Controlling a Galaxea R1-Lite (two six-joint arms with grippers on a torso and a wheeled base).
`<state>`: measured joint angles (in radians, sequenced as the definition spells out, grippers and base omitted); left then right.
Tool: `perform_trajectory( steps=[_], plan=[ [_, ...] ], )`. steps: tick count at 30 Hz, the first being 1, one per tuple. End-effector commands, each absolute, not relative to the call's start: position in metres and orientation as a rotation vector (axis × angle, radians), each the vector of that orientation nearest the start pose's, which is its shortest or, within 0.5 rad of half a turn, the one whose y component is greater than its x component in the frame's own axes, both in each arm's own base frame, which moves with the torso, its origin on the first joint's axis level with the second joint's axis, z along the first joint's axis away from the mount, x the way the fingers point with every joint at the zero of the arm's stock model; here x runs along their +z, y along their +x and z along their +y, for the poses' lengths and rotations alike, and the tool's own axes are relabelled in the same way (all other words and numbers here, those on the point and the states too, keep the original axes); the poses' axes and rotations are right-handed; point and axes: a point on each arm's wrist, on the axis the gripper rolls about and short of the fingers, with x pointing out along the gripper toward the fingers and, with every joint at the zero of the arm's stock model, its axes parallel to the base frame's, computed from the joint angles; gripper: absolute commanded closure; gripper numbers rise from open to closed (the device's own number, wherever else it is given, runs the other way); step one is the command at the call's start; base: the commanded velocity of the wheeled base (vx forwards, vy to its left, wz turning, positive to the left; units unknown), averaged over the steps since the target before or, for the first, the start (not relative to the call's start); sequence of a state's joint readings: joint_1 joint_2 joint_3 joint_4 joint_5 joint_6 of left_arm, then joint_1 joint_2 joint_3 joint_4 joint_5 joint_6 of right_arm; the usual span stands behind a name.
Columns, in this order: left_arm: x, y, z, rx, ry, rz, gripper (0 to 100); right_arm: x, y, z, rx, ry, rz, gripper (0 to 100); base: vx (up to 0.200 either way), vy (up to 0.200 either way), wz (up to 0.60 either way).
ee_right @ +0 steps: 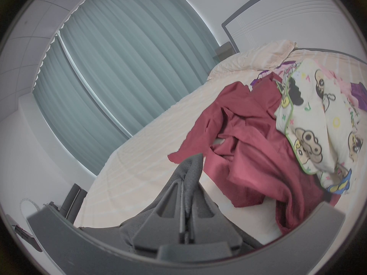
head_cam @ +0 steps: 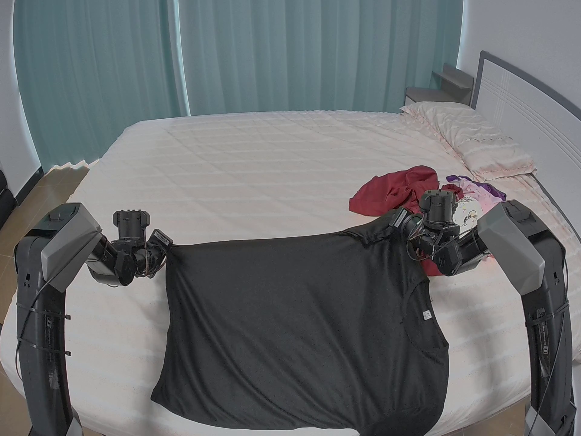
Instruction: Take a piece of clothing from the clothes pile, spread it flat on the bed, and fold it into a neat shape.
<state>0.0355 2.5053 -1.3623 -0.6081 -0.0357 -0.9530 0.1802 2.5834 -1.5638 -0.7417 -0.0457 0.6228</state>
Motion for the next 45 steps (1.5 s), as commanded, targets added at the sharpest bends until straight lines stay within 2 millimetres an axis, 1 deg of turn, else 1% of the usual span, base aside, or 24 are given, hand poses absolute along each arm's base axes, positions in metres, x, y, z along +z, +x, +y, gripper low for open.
perform_trajectory(
  steps=[1,2,3,4,7,10,14,16,17,20,21,22,23,24,26,31,35,41,42,45],
  plan=[
    [-0.016,0.471,0.017,0.268,-0.946,0.520,100,-0.003,0.502,0.092,0.033,0.572,0.354,100,0.000,0.000,0.00],
    [-0.017,0.471,0.016,0.267,-0.944,0.524,100,-0.007,0.501,0.093,0.034,0.567,0.363,0,0.000,0.000,0.00],
    [-0.017,0.470,0.016,0.268,-0.940,0.527,0,-0.010,0.501,0.095,0.036,0.563,0.368,0,0.000,0.000,0.00],
    [-0.018,0.469,0.016,0.266,-0.924,0.534,0,-0.014,0.501,0.096,0.037,0.560,0.374,0,0.000,0.000,0.00],
    [-0.019,0.469,0.015,0.265,-0.911,0.539,0,-0.018,0.502,0.098,0.040,0.560,0.370,0,0.000,0.000,0.00],
    [-0.021,0.467,0.014,0.276,-0.906,0.541,0,-0.018,0.502,0.099,0.040,0.559,0.375,0,0.000,0.000,0.00],
    [-0.018,0.466,0.015,0.288,-0.915,0.526,0,-0.012,0.502,0.100,0.046,0.580,0.364,0,0.000,0.000,0.00],
    [-0.016,0.466,0.019,0.292,-0.937,0.520,0,-0.008,0.499,0.109,0.055,0.601,0.371,0,0.000,0.000,0.00],
    [-0.011,0.466,0.022,0.301,-0.981,0.503,0,-0.006,0.496,0.118,0.066,0.627,0.383,0,0.000,0.000,0.00],
    [0.005,0.463,0.028,0.279,-1.083,0.488,0,-0.010,0.490,0.138,0.072,0.644,0.455,0,0.000,0.000,0.00],
    [0.006,0.462,0.028,0.274,-1.089,0.493,0,-0.011,0.489,0.139,0.072,0.645,0.461,0,0.000,0.000,0.00],
    [0.011,0.454,0.031,0.237,-1.114,0.519,0,-0.013,0.486,0.147,0.075,0.642,0.496,0,0.000,0.000,0.00],
    [0.011,0.454,0.031,0.237,-1.114,0.519,0,-0.013,0.486,0.147,0.075,0.642,0.496,0,0.000,0.000,0.00],
    [0.017,0.444,0.035,0.181,-1.136,0.534,0,-0.013,0.485,0.150,0.079,0.643,0.500,0,0.000,0.000,0.00],
    [0.019,0.434,0.037,0.126,-1.152,0.537,0,-0.012,0.487,0.150,0.078,0.644,0.496,0,0.000,0.000,0.00],
    [0.013,0.422,0.035,0.085,-1.148,0.503,0,-0.013,0.490,0.147,0.071,0.648,0.492,0,0.000,0.000,0.00],
    [0.015,0.420,0.034,0.081,-1.149,0.505,0,-0.021,0.489,0.146,0.062,0.643,0.510,0,0.000,0.000,0.00],
    [0.013,0.415,0.033,0.085,-1.152,0.516,0,-0.027,0.491,0.147,0.063,0.644,0.517,0,0.000,0.000,0.00],
    [0.015,0.415,0.034,0.084,-1.152,0.513,0,-0.032,0.495,0.149,0.063,0.645,0.516,0,0.000,0.000,0.00],
    [0.015,0.415,0.033,0.083,-1.152,0.514,0,-0.033,0.504,0.150,0.062,0.670,0.504,0,0.000,0.000,0.00]
  ],
)
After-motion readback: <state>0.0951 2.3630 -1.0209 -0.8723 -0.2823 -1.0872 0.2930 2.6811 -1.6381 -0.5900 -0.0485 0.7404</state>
